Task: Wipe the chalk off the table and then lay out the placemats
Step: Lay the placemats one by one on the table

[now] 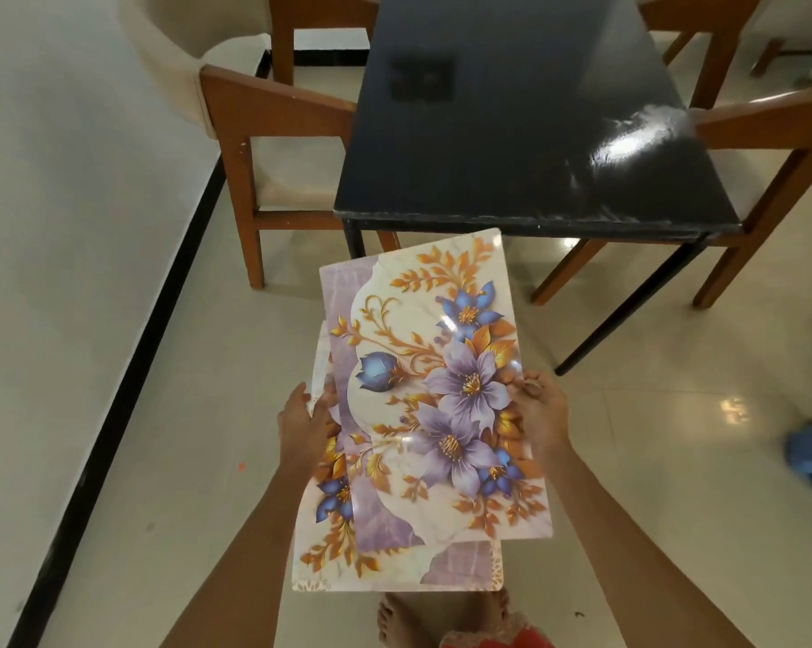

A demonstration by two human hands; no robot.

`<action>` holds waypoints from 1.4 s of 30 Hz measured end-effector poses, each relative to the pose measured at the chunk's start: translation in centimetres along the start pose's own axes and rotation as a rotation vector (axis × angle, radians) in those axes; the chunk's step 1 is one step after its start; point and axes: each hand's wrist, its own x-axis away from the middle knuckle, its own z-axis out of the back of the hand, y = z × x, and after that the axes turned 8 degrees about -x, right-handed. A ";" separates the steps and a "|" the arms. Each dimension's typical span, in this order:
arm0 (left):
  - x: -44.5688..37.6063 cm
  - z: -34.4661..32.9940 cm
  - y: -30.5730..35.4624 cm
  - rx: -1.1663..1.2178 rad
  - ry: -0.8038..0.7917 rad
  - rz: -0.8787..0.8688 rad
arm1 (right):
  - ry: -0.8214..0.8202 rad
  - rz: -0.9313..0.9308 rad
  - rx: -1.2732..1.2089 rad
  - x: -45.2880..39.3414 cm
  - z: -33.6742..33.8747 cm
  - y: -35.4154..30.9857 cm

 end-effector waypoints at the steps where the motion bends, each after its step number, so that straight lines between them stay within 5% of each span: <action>1: 0.3 0.3 0.6 0.064 -0.039 0.001 | -0.007 -0.014 -0.049 -0.2 0.3 -0.7; 12: 3.1 -0.8 10.2 0.289 -0.187 -0.151 | -0.033 0.046 -0.284 -4.2 2.2 -11.4; 20: 4.1 -6.1 20.1 0.343 0.048 -0.242 | -0.270 0.057 -0.339 -9.7 6.0 -19.7; 28: 1.9 -9.4 28.7 0.447 0.126 -0.218 | -0.510 -0.056 -0.054 -16.6 9.2 -25.6; 37: -5.1 -10.0 35.9 0.422 0.171 -0.142 | -0.364 0.001 -0.077 -22.8 5.9 -27.8; 42: -10.8 -9.9 40.2 0.474 0.028 -0.127 | -0.281 0.036 -0.076 -28.8 2.8 -30.3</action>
